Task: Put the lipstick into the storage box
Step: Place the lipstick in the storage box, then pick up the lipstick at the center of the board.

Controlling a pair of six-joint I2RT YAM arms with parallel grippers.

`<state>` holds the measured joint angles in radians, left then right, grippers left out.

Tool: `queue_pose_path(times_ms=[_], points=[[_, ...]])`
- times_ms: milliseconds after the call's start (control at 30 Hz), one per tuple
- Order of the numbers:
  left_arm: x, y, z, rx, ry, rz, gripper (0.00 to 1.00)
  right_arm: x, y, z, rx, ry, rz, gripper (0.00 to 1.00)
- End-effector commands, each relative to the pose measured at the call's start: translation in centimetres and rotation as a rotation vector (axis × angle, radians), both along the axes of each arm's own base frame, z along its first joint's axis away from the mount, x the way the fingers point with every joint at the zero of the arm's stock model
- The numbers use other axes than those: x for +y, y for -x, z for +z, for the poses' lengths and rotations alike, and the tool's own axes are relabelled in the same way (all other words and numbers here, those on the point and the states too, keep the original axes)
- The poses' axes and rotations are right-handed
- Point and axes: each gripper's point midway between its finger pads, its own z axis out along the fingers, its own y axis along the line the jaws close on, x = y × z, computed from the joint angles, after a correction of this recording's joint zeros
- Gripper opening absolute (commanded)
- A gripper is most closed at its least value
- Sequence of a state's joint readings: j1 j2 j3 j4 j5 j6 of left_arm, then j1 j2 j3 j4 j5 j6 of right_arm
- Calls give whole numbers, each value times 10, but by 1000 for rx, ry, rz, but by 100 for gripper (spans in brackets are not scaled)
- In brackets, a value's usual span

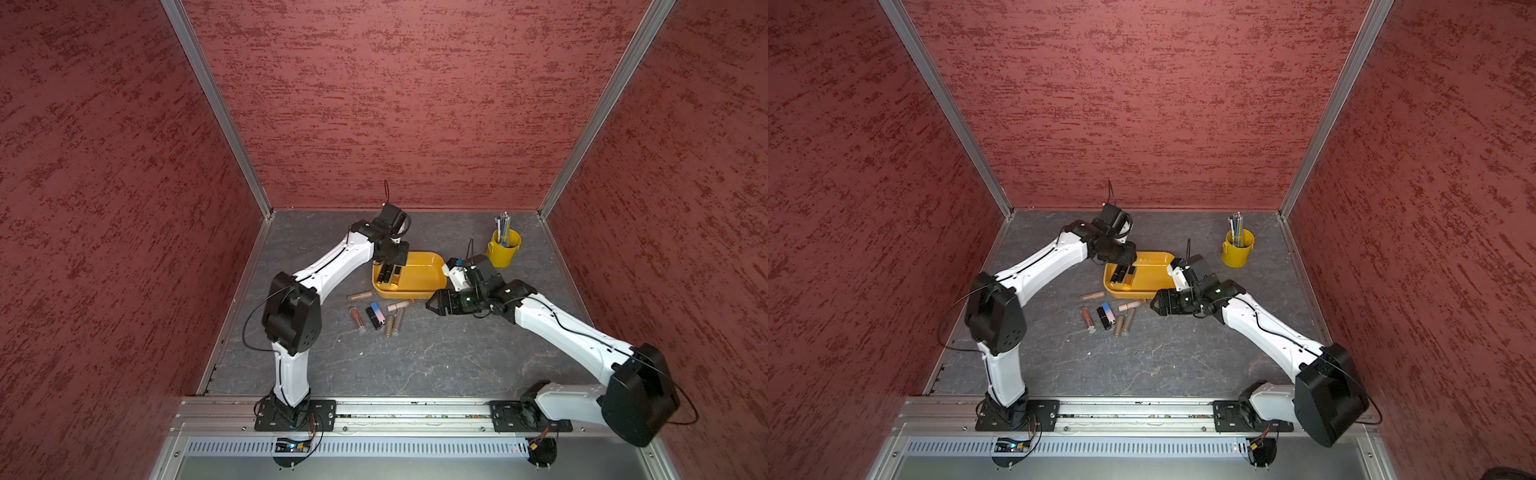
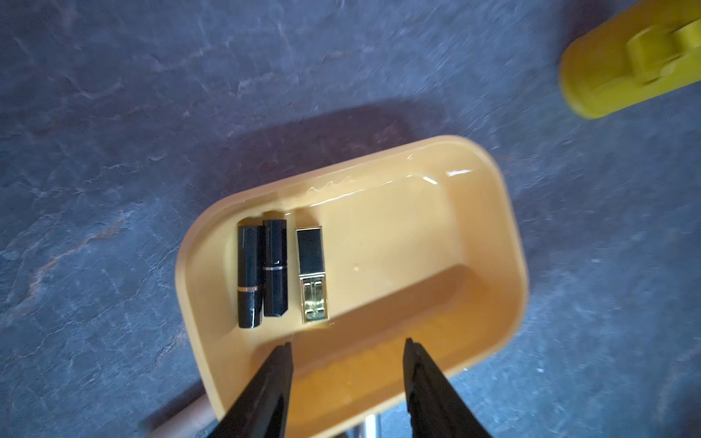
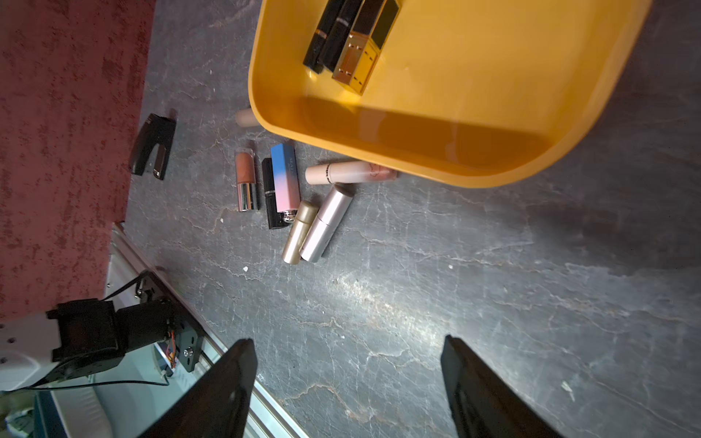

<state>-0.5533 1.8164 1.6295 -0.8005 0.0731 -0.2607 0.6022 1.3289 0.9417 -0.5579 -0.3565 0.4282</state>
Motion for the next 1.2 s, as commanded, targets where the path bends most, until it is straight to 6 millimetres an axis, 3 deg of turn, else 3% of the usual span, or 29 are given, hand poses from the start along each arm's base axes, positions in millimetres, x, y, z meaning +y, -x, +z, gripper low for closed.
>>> queue_pose_path(times_ms=[0,100,133,267,400,900,1167], points=[[13,18,8,20,185,60,53,12,3,-4,-5,95,2,80],[34,45,15,30,355,100,55,23,9,-16,19,172,-4,79],[38,55,17,33,412,98,57,27,10,-29,46,210,-4,78],[39,87,22,43,548,32,66,41,11,-48,74,314,-17,77],[43,107,20,35,587,0,68,57,9,-60,64,419,-15,76],[77,117,30,-64,621,69,68,74,-3,-89,80,499,-62,63],[84,118,30,-69,620,81,69,86,-10,-92,77,492,-53,61]])
